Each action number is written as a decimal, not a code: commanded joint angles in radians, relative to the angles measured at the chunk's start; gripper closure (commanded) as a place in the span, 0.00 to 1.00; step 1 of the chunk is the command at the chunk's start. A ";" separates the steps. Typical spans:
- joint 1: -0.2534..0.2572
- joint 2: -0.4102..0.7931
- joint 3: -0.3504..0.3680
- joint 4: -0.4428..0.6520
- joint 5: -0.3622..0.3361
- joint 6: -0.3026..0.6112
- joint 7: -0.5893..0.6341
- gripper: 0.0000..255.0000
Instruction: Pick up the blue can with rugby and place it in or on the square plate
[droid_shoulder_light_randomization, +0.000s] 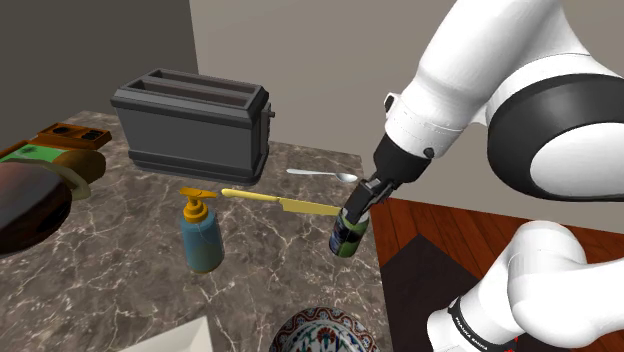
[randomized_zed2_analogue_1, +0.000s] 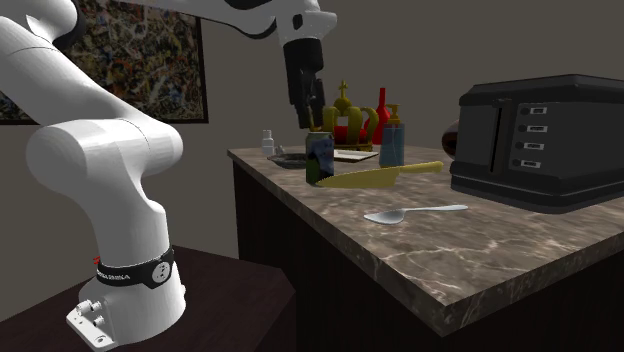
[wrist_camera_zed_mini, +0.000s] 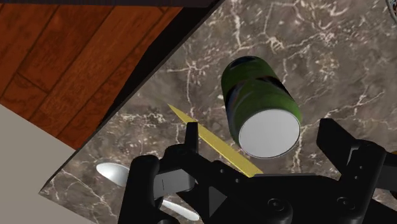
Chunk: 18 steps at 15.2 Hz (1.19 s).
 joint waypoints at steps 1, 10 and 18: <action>0.009 0.013 0.025 -0.009 0.015 0.027 0.017 0.00; 0.011 0.034 0.046 -0.083 0.029 0.122 0.015 0.00; 0.011 0.034 0.046 -0.083 0.029 0.122 0.015 1.00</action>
